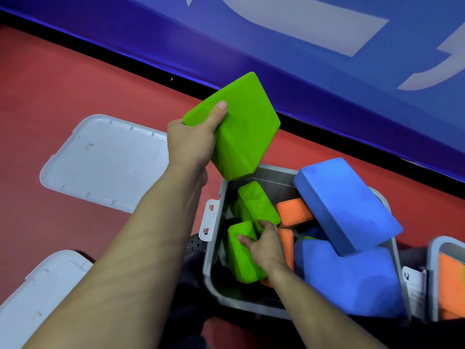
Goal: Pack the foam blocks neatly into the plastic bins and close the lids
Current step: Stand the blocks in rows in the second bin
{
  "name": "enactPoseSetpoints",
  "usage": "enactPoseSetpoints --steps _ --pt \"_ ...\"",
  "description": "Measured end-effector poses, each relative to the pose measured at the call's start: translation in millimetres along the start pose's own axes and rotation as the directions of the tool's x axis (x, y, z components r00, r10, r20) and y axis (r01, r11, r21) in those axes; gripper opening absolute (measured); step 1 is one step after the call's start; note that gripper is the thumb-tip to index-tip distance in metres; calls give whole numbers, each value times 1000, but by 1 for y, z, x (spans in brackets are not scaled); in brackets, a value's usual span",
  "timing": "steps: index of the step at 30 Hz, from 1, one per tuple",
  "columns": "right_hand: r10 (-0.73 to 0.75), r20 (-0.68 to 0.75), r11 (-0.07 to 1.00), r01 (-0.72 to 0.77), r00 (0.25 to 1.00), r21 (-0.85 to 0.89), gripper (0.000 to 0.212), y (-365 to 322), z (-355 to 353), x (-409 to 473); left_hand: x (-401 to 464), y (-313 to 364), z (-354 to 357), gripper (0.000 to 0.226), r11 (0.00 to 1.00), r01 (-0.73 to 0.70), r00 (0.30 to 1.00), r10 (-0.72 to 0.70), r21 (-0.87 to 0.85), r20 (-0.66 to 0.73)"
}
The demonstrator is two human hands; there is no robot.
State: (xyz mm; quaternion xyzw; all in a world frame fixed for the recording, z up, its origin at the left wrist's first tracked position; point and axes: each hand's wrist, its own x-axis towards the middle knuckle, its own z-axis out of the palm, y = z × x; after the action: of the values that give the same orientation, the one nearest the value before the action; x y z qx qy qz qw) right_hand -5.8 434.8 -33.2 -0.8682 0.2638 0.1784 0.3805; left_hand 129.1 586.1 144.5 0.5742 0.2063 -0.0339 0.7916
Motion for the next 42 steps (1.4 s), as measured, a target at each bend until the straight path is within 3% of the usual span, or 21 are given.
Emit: enactPoseSetpoints --steps 7,10,17,23,29,33,38,42 --pt "109 35 966 -98 993 -240 93 13 18 -14 -2 -1 6 33 1000 -6 1000 6 5 5" --pt "165 67 946 -139 984 -292 89 17 24 -14 -1 -1 7 32 1000 -2 1000 2 19 6" --pt "181 34 952 -167 983 -258 77 21 22 -18 -1 -3 9 32 999 -4 1000 4 37 12" --pt "168 23 966 -159 986 -203 79 30 22 -27 -2 -6 11 30 999 -4 1000 3 52 17" --pt "214 79 939 -183 974 -290 83 26 16 -23 -2 -8 13 33 999 -1 1000 1 48 15" --pt "85 9 877 -71 996 -476 68 16 -10 -15 0 -9 14 35 998 -1 1000 0 57 19" --pt "-148 -207 927 63 967 -370 63 -11 -39 23 0 -9 12 31 998 11 1000 -12 56 11" --pt "-148 -120 897 82 982 -435 75 -19 -40 57 2 -9 11 28 998 7 1000 -8 66 15"
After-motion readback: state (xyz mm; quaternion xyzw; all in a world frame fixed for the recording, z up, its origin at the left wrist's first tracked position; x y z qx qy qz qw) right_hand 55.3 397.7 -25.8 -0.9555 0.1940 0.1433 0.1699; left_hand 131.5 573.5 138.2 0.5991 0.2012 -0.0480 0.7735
